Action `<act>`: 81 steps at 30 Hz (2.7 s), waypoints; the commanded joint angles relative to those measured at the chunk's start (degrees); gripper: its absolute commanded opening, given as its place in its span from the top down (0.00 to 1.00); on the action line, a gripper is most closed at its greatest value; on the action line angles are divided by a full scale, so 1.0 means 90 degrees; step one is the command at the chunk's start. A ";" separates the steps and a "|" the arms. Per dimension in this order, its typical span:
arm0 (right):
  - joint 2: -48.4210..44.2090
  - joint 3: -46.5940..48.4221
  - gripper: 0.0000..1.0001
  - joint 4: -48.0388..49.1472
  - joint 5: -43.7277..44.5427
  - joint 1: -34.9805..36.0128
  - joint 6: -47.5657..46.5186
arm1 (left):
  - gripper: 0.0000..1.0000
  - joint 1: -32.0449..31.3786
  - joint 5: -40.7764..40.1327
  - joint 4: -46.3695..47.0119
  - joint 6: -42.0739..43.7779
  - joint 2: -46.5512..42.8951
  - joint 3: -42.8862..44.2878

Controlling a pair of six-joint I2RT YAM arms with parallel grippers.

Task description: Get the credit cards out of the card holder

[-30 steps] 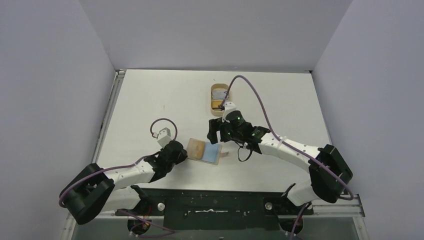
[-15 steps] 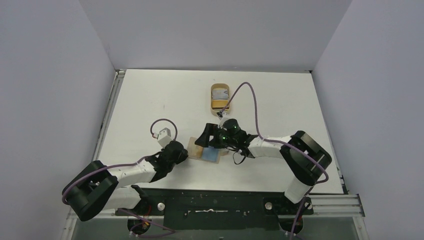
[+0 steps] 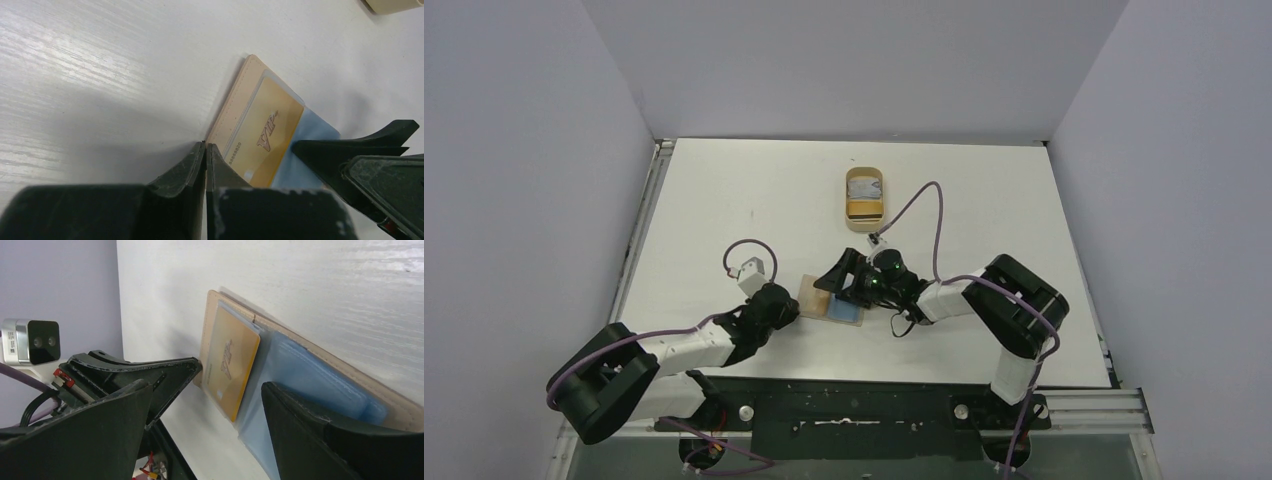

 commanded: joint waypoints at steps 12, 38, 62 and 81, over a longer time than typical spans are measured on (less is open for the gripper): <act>0.0735 0.0536 0.16 0.0285 0.0265 0.0214 0.0372 | 1.00 -0.0029 -0.0148 0.0195 0.0034 -0.0108 -0.0013; 0.1303 0.0887 0.31 0.1472 -0.0271 0.0632 0.0537 | 1.00 -0.0024 -0.0114 0.0263 -0.0004 -0.0147 -0.0107; 0.1102 0.1169 0.28 0.1130 -0.0728 0.0659 0.0338 | 1.00 -0.0029 -0.0158 0.0195 -0.0024 -0.0148 -0.0097; 0.0717 0.0870 0.28 0.1168 -0.0863 0.0439 0.0297 | 1.00 -0.0031 -0.0181 0.0121 -0.0024 -0.0089 -0.0048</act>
